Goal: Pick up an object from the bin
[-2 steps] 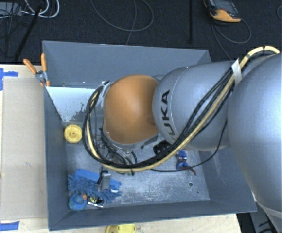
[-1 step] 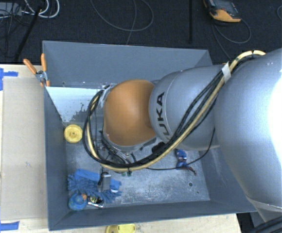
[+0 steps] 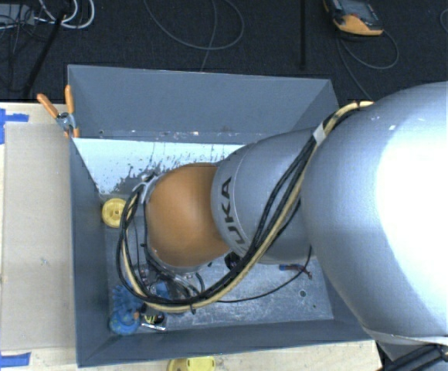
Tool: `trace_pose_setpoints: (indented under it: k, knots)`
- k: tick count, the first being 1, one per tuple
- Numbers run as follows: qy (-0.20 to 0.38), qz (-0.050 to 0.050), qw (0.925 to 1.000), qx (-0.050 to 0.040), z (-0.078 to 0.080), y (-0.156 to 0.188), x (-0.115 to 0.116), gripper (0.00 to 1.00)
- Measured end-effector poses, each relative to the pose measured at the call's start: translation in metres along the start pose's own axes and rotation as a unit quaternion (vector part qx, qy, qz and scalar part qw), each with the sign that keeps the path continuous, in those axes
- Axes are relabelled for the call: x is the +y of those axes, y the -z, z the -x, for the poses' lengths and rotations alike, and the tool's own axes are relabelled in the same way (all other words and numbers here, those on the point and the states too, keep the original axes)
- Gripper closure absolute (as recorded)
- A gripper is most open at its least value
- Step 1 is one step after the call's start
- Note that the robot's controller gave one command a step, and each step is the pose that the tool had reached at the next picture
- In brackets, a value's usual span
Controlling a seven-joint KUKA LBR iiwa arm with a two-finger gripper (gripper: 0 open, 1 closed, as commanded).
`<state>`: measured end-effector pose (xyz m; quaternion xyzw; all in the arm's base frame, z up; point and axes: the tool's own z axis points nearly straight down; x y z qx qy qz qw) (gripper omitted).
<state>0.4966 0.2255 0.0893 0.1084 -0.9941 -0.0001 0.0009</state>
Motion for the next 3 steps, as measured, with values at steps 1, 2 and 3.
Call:
trace_pose_setpoints:
  k: [1, 2, 3]
  knots:
    - [-0.001, 0.0, 1.0, 0.0001, 0.0, 0.0, -0.001, 1.0]
    - [-0.003, -0.001, 1.0, 0.0021, 0.004, 0.059, 0.005, 1.0]
    - [-0.016, 0.0, 0.9999, 0.0008, -0.008, 0.119, 0.011, 1.0]
